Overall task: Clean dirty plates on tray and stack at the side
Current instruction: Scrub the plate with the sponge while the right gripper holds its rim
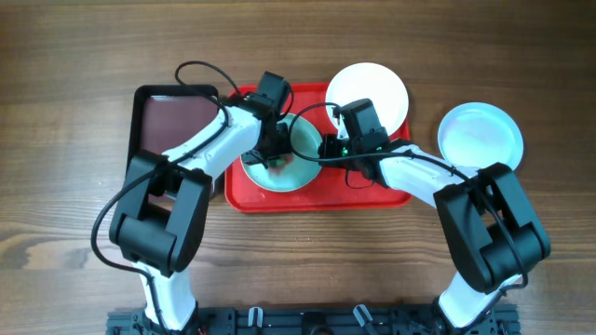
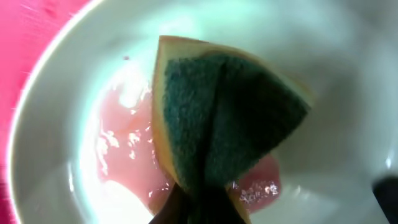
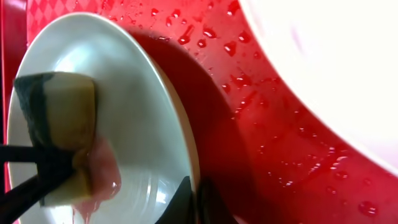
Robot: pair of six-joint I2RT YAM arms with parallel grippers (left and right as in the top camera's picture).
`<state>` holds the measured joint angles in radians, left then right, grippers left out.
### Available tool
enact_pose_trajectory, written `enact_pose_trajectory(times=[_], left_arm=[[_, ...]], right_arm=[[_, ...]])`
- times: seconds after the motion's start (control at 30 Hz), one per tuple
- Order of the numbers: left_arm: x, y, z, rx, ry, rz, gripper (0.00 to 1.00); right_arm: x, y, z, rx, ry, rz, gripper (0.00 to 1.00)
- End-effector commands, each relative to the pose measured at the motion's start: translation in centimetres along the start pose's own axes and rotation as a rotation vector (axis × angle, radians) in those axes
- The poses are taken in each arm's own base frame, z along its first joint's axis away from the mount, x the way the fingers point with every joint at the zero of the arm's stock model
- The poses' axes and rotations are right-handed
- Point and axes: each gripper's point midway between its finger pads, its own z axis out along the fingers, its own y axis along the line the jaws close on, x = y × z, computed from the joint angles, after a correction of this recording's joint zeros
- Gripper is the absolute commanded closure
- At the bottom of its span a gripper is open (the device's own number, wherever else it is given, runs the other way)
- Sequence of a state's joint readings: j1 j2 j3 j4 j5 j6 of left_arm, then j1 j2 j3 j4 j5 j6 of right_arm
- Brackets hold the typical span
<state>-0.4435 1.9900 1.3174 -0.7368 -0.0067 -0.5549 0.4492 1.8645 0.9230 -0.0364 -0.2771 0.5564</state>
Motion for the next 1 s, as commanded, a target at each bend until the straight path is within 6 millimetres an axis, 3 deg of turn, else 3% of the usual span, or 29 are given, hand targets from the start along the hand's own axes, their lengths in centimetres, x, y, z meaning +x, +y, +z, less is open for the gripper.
enact_pose_trajectory(times=[0.0, 0.17, 0.27, 0.4, 0.63, 0.77, 0.87, 0.97], left_arm=[[-0.8, 6.9, 1.5, -0.333, -0.093, -0.064, 0.96], [4.0, 4.6, 1.8, -0.194, 0.152, 0.093, 0.96], [7.2, 1.8, 1.4, 0.009, 0.326, 0.167, 0.96], [9.9, -2.1, -0.2, 0.284, 0.462, 0.255, 0.96], [8.2, -3.8, -0.2, 0.385, 0.398, 0.251, 0.96], [5.5, -4.4, -0.3, 0.465, 0.335, 0.184, 0.96], [2.7, -3.2, -0.2, 0.439, 0.267, 0.103, 0.96], [-1.1, 0.9, 0.1, 0.231, 0.153, -0.039, 0.96]], right_arm=[[0.6, 0.4, 0.6, -0.021, 0.034, -0.004, 0.96], [0.6, 0.4, 0.5, -0.031, 0.041, 0.003, 0.96], [0.4, 0.0, 0.3, -0.039, 0.045, 0.02, 0.96], [0.3, -0.4, 0.1, -0.049, 0.054, 0.046, 0.96], [0.6, -0.1, 0.1, -0.067, 0.069, 0.047, 0.96], [0.6, -0.1, 0.1, -0.067, 0.07, 0.047, 0.96], [0.6, -0.1, 0.1, -0.065, 0.071, 0.048, 0.96], [0.7, -0.1, 0.1, -0.063, 0.073, 0.063, 0.96]])
